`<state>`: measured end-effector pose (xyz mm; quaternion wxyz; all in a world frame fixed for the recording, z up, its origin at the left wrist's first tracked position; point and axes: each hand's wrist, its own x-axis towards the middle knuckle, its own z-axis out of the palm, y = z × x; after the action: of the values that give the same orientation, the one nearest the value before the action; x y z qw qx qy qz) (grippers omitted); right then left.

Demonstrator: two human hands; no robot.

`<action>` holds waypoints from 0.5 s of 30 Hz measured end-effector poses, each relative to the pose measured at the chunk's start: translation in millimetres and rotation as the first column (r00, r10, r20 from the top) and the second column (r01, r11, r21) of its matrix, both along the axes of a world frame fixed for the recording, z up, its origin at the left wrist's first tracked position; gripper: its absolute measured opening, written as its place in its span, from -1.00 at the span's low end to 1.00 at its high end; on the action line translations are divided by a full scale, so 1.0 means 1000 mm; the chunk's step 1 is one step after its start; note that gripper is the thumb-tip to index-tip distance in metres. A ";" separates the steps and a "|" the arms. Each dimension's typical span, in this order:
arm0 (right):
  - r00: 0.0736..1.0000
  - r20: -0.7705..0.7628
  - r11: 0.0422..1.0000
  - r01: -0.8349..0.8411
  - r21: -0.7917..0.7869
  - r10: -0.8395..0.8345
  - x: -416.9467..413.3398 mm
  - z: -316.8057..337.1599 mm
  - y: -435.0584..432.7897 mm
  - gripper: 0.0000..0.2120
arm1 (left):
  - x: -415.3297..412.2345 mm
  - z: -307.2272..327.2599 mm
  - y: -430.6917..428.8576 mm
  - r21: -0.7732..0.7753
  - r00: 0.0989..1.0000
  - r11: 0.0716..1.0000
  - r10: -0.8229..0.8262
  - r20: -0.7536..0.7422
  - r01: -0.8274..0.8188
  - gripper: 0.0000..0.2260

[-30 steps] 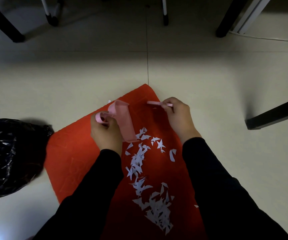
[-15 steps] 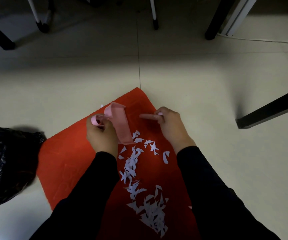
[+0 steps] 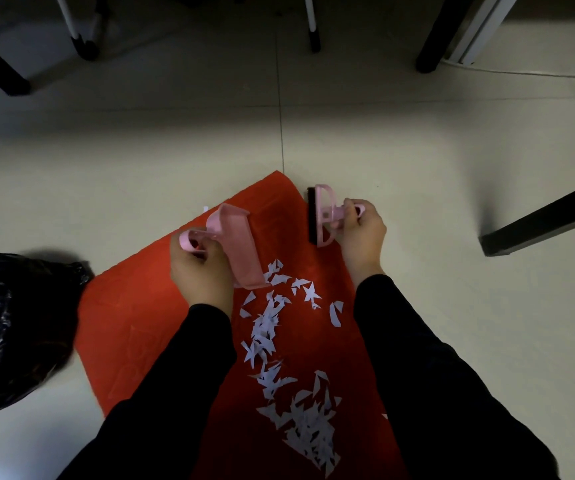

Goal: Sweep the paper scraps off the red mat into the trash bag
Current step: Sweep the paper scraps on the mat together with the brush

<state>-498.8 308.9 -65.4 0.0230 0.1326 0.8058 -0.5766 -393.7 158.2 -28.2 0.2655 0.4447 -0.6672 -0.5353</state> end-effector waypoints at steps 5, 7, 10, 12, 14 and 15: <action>0.996 0.061 0.996 -0.072 0.049 0.069 0.007 -0.007 -0.004 -0.97 | 0.000 -0.001 -0.001 0.004 1.000 1.000 0.003 -0.001 -0.003 -0.91; 0.996 0.072 0.995 -0.058 0.078 0.052 0.007 -0.007 -0.002 -0.94 | 0.000 -0.002 -0.002 0.002 1.000 1.000 0.008 -0.001 -0.008 -0.92; 0.993 0.119 0.996 -0.037 0.078 0.028 0.005 -0.007 -0.002 -0.77 | 0.000 -0.002 -0.002 0.001 1.000 1.000 0.008 0.001 -0.008 -0.92; 0.991 0.129 0.994 -0.052 0.098 0.039 0.005 -0.005 -0.002 -0.71 | 0.000 -0.001 0.000 0.003 1.000 1.000 0.008 0.005 -0.008 -0.92; 0.991 0.120 0.990 -0.065 0.124 0.050 0.005 -0.002 -0.002 -0.70 | 0.000 -0.001 0.000 0.010 1.000 1.000 0.010 0.008 -0.010 -0.92; 0.992 0.117 0.989 -0.066 0.132 0.050 0.005 0.000 -0.001 -0.70 | 0.000 -0.001 0.000 0.012 1.000 1.000 0.012 0.008 -0.012 -0.92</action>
<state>-494.0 308.2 -65.3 0.0766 0.1429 0.8442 -0.5110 -393.9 158.4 -29.4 0.2632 0.4525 -0.6624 -0.5360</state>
